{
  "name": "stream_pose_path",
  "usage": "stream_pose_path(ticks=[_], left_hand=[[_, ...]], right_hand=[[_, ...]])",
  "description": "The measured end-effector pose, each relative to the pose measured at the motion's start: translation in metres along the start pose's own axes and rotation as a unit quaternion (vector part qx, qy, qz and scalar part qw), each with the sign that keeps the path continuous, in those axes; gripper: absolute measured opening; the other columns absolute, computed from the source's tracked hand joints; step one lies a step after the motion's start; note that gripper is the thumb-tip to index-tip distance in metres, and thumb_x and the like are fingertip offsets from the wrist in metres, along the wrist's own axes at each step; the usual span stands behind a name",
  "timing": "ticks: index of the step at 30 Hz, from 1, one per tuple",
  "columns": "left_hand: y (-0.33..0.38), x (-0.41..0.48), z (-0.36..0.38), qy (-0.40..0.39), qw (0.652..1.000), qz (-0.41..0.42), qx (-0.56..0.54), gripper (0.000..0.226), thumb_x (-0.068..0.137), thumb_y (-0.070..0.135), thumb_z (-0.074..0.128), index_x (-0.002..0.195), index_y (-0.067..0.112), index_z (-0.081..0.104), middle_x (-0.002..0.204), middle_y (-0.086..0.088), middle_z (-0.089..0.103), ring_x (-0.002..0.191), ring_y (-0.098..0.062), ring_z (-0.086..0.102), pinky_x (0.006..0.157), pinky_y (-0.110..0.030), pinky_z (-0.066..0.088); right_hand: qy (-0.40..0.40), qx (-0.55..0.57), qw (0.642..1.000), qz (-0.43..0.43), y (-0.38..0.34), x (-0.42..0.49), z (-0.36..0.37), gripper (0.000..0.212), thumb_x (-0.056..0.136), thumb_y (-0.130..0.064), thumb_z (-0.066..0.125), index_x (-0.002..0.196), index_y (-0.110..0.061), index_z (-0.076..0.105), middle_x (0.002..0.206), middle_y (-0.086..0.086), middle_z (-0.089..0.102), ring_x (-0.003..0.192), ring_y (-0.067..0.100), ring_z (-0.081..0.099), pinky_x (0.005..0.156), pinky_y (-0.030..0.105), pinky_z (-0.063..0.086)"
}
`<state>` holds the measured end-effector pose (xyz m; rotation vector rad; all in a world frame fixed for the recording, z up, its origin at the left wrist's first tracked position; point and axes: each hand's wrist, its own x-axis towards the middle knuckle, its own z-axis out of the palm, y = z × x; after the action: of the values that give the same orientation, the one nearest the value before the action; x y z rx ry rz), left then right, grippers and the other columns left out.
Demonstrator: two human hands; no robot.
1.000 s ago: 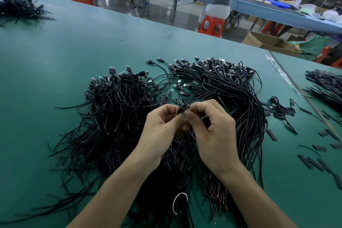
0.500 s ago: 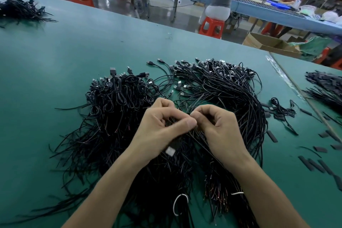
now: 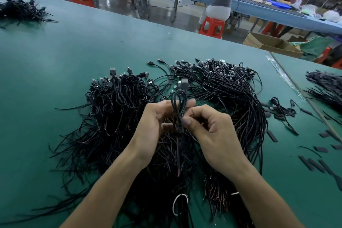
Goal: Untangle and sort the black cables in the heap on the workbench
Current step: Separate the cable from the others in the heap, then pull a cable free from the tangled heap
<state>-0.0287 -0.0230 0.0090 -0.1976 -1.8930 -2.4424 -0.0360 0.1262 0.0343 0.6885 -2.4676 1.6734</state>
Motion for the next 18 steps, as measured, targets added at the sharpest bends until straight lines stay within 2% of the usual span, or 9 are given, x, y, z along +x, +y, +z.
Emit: stream_pose_path(ticks=[2,4,6,8,10,11,13,15,18], left_hand=[[0.002,-0.001,-0.001,-0.021,0.999,0.004,-0.032,0.058,0.095,0.047,0.024,0.107,0.031,0.078,0.119,0.001,0.071,0.108,-0.008,0.063,0.087,-0.036,0.04],[0.002,0.0,-0.002,-0.031,0.999,0.021,-0.034,0.055,0.094,0.046,0.028,0.097,0.03,0.08,0.118,0.005,0.071,0.112,-0.008,0.061,0.093,-0.039,0.04],[0.0,0.001,-0.004,-0.036,0.999,0.029,-0.001,0.042,0.093,0.041,0.043,0.087,0.026,0.082,0.12,0.008,0.068,0.117,-0.009,0.058,0.1,-0.038,0.043],[0.0,-0.001,-0.004,-0.059,0.997,0.032,0.032,0.024,0.086,0.038,0.063,0.085,0.024,0.082,0.12,0.006,0.063,0.117,-0.003,0.054,0.087,-0.024,0.05],[-0.003,-0.001,-0.003,-0.042,0.989,0.048,0.133,0.01,0.074,0.032,0.083,0.084,0.031,0.081,0.107,0.005,0.057,0.099,0.002,0.053,0.072,-0.015,0.045],[-0.008,-0.001,-0.002,-0.014,0.981,0.061,0.186,0.015,0.071,0.025,0.088,0.082,0.032,0.08,0.097,0.006,0.053,0.085,0.003,0.05,0.069,-0.014,0.041],[-0.013,0.0,0.004,0.022,0.973,0.082,0.215,0.022,0.073,0.01,0.087,0.079,0.03,0.079,0.079,0.01,0.049,0.067,0.001,0.045,0.063,-0.011,0.038],[-0.015,0.001,0.008,0.03,0.971,0.1,0.217,0.022,0.078,0.006,0.082,0.079,0.029,0.079,0.067,0.013,0.048,0.06,-0.002,0.043,0.06,-0.013,0.038],[-0.015,-0.002,0.01,0.035,0.967,0.112,0.226,0.015,0.083,0.016,0.073,0.083,0.029,0.078,0.071,0.006,0.063,0.059,-0.005,0.051,0.058,-0.021,0.045]], right_hand=[[-0.006,-0.005,1.0,0.017,0.002,0.001,-0.001,0.017,0.091,-0.011,0.069,0.083,-0.026,0.069,0.074,-0.021,0.063,0.069,0.0,0.058,0.066,0.013,0.043],[-0.008,-0.01,0.999,0.031,0.006,0.001,-0.002,0.02,0.091,-0.012,0.069,0.086,-0.032,0.072,0.078,-0.015,0.067,0.072,0.002,0.06,0.066,0.017,0.045],[-0.005,-0.012,0.999,0.043,0.009,0.003,-0.003,0.02,0.092,-0.012,0.068,0.088,-0.03,0.074,0.081,-0.008,0.069,0.074,0.005,0.062,0.069,0.024,0.049],[0.011,-0.027,0.998,0.054,0.013,0.006,-0.005,0.014,0.093,-0.011,0.067,0.086,-0.021,0.073,0.079,-0.007,0.069,0.073,0.007,0.062,0.07,0.028,0.049],[0.039,-0.04,0.997,0.058,0.016,0.007,-0.008,0.013,0.092,-0.013,0.067,0.084,-0.022,0.071,0.081,-0.007,0.07,0.076,0.008,0.064,0.073,0.029,0.052],[0.052,-0.049,0.996,0.056,0.017,0.008,-0.01,0.013,0.092,-0.016,0.068,0.083,-0.025,0.071,0.081,-0.007,0.069,0.076,0.009,0.064,0.072,0.029,0.052],[0.074,-0.071,0.994,0.036,0.018,0.008,-0.01,0.016,0.091,-0.018,0.069,0.082,-0.031,0.069,0.082,-0.008,0.068,0.076,0.009,0.064,0.069,0.027,0.052],[0.101,-0.085,0.991,0.009,0.019,0.006,-0.008,0.018,0.091,-0.018,0.069,0.082,-0.034,0.067,0.084,-0.009,0.068,0.079,0.008,0.065,0.068,0.019,0.05],[0.147,-0.099,0.984,-0.03,0.019,0.004,-0.003,0.019,0.09,-0.016,0.069,0.085,-0.033,0.065,0.086,-0.012,0.065,0.083,0.004,0.063,0.071,0.009,0.046]])
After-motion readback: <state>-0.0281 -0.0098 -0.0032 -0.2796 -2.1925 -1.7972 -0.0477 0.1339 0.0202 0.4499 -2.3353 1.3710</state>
